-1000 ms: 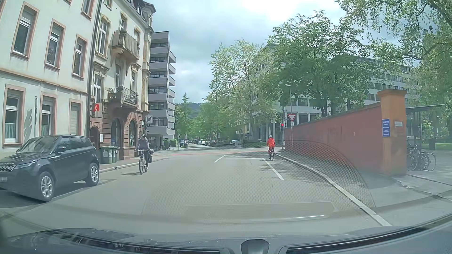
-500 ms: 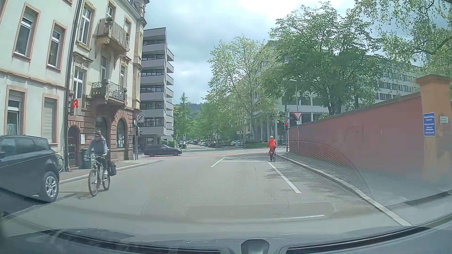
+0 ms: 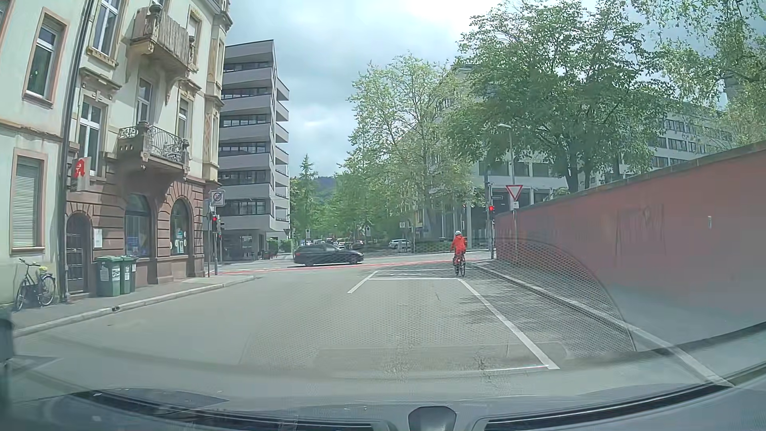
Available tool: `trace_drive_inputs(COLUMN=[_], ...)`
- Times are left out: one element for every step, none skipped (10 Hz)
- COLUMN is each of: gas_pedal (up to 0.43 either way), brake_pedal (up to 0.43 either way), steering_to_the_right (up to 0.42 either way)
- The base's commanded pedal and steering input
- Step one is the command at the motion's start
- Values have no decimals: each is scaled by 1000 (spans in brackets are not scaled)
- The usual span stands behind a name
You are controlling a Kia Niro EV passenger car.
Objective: Follow the waypoints while adhering to traffic rules and regulations
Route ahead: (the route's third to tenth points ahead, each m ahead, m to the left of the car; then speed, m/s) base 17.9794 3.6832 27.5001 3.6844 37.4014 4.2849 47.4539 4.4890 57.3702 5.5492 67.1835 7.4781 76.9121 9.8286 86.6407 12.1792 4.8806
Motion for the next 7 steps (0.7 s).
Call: trace_drive_inputs(gas_pedal=[0, 0, 0, 0, 0, 0, 0], brake_pedal=[0, 0, 0, 0, 0, 0, 18], steering_to_the_right=[15, 17, 18, 23, 30, 33, 36])
